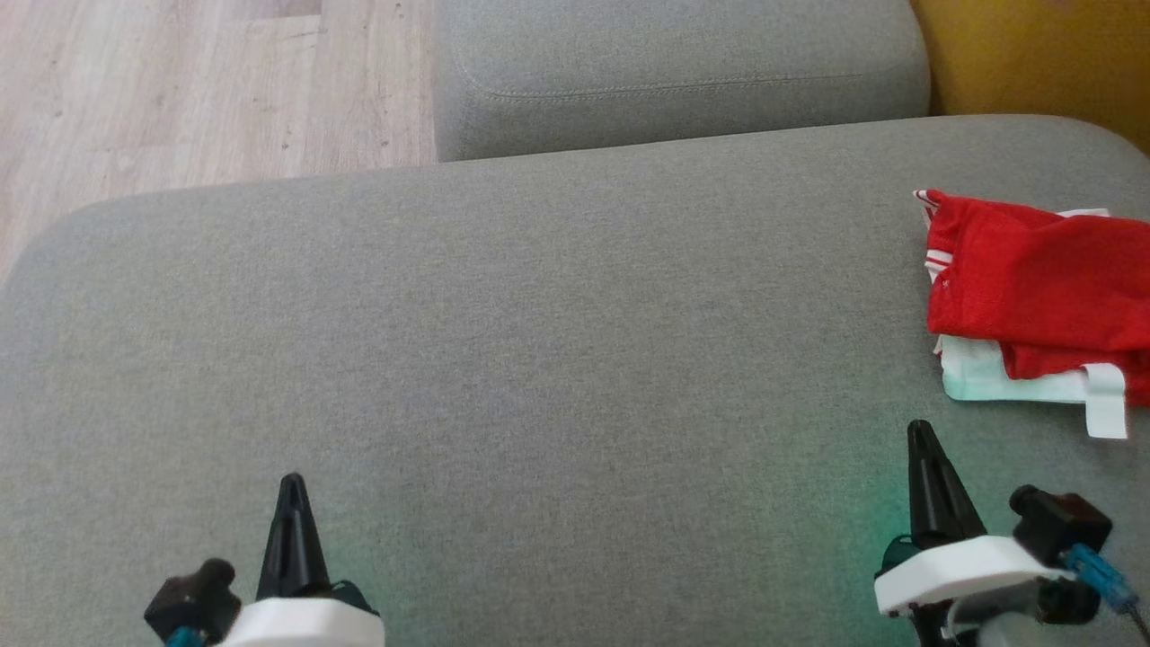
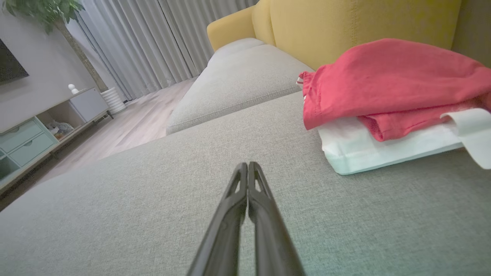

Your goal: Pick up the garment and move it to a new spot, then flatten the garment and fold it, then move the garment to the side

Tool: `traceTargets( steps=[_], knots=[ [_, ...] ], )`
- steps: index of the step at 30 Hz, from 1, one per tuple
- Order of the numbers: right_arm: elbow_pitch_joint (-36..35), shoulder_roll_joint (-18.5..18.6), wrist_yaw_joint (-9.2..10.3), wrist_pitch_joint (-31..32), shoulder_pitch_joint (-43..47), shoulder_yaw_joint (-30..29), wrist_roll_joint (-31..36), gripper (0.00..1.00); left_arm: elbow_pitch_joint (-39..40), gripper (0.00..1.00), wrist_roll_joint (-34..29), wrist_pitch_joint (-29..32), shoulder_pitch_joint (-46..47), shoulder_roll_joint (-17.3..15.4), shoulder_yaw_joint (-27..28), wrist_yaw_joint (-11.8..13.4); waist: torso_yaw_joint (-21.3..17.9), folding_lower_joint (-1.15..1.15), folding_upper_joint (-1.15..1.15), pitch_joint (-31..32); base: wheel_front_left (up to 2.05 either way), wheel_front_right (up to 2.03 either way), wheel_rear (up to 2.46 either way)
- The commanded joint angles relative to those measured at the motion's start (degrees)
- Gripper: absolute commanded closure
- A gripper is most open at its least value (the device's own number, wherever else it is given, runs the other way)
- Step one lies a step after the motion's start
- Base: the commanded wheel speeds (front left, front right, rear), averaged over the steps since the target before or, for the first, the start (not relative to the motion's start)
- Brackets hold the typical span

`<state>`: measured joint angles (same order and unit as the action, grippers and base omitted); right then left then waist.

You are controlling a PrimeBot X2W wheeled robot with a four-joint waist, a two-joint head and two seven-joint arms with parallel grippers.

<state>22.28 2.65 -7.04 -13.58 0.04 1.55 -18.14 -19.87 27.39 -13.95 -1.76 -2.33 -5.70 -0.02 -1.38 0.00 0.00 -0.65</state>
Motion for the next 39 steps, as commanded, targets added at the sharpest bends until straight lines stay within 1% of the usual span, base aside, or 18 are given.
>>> traceTargets(
  steps=[1,39],
  knots=[
    [-2.1,0.1,-0.02,0.3,-2.3,-0.3,-1.7,1.00,2.0,1.00,1.3,0.4,2.3,0.0,0.6,-0.4,0.0,0.00,0.00,0.0,0.00,0.00,0.00],
    [-4.0,0.2,-0.16,6.4,-3.5,-2.6,-24.3,1.00,3.2,1.00,21.1,6.6,4.0,-0.2,4.2,-2.6,0.4,0.00,0.00,0.2,0.00,0.00,0.00]
  ],
)
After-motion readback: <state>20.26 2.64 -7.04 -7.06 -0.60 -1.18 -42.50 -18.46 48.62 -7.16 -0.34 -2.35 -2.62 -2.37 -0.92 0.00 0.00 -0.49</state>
